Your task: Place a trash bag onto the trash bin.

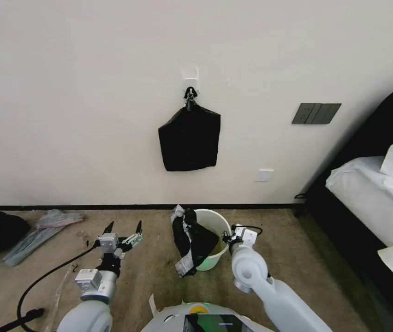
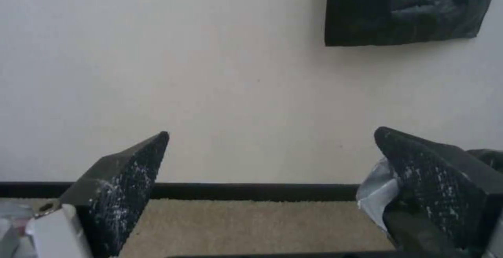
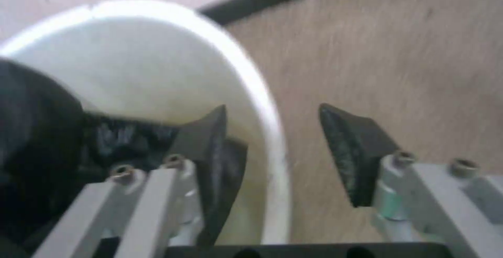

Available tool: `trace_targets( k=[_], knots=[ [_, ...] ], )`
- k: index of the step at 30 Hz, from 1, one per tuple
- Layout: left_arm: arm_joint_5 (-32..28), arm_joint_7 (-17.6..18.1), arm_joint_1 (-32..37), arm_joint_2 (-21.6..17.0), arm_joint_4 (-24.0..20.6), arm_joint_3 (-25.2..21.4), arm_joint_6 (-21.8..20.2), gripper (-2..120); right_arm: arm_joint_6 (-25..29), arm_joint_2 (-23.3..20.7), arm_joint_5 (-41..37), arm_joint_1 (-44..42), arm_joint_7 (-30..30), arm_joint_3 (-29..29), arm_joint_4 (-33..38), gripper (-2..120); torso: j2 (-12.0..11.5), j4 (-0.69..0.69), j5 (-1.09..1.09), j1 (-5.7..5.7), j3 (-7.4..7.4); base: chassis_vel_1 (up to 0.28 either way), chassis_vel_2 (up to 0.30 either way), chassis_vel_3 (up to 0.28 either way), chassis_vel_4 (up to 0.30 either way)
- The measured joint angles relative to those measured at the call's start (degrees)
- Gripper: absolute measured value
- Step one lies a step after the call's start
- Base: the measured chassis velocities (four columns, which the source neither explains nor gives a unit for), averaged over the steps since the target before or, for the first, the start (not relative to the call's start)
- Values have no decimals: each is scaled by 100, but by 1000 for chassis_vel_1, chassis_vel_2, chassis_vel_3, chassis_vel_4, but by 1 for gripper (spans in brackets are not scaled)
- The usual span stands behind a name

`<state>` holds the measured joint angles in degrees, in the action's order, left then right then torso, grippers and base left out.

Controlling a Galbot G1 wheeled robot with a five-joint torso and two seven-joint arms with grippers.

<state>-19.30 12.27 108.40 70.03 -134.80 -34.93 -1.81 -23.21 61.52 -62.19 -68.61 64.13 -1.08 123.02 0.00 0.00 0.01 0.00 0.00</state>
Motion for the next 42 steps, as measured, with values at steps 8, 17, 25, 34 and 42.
trace_targets(
  k=[8, 17, 25, 34, 42],
  knots=[
    [-1, 21, -41, 69, 88, 118, -94, 100, 5, -653, 1331, 41, -1232, 181, 976, 81, 0, -1, -2, 0, 0, 0, 0, 0, 0],
    [41, 34, 42, 157, 71, 248, -162, 100, -852, -791, 492, 519, -3008, -301, 1347, 100, 0, 0, 0, 0, 0, 0, 0, 0, 0],
    [37, 38, -9, 158, 34, 328, -287, 100, -1284, -734, 332, 652, -3129, -689, 1089, 84, 0, -1, -1, 0, 0, 0, 0, 0, 0],
    [14, 62, -223, 150, 125, 524, -427, 100, -1371, -606, 406, 673, -2975, -888, 810, 52, 0, -1, -1, 0, 0, 0, 0, 0, 0],
    [-81, 140, -371, 55, 150, 719, -600, 100, -1379, -629, 480, 651, -2844, -878, 767, 22, 0, 0, -1, 0, 0, 0, 0, 0, 0]
  ],
)
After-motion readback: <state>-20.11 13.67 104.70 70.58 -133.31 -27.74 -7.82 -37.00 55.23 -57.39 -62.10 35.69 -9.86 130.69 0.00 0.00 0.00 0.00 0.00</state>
